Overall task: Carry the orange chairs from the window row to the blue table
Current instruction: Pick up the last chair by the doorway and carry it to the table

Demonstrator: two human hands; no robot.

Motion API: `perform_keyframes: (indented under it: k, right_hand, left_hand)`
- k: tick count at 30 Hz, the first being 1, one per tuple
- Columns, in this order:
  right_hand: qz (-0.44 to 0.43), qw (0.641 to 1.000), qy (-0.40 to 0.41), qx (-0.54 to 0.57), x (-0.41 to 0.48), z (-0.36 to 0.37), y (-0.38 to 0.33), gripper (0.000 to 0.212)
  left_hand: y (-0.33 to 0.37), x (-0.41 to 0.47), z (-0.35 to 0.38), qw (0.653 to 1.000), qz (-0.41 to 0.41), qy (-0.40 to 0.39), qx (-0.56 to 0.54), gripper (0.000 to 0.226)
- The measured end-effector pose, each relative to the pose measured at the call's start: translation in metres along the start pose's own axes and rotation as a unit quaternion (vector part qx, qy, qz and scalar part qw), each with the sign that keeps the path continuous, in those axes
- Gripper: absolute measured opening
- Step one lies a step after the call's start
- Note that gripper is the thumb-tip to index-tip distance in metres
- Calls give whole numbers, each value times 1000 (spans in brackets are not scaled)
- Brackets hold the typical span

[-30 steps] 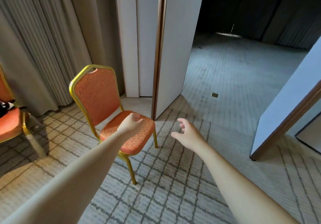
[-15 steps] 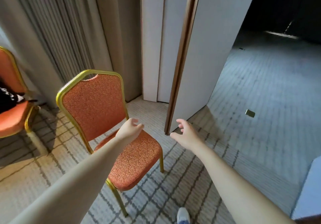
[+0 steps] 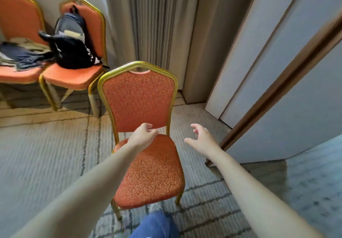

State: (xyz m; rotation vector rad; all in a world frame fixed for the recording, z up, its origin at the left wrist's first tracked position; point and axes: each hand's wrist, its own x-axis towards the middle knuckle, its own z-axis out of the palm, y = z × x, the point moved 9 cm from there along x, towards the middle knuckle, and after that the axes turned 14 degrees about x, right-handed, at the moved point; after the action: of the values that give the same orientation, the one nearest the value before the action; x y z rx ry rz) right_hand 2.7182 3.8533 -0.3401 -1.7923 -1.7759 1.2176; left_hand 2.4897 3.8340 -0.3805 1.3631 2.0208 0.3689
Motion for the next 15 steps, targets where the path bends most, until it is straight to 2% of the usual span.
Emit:
perform_keyframes:
  k: [9, 15]
  right_hand:
    - [-64, 989, -121, -60, 128, 40, -57, 68]
    - [-127, 960, -210, -132, 175, 89, -109, 67]
  left_hand:
    - [-33, 88, -24, 989, -126, 54, -63, 53]
    - [-67, 102, -46, 966, -194, 104, -137, 51]
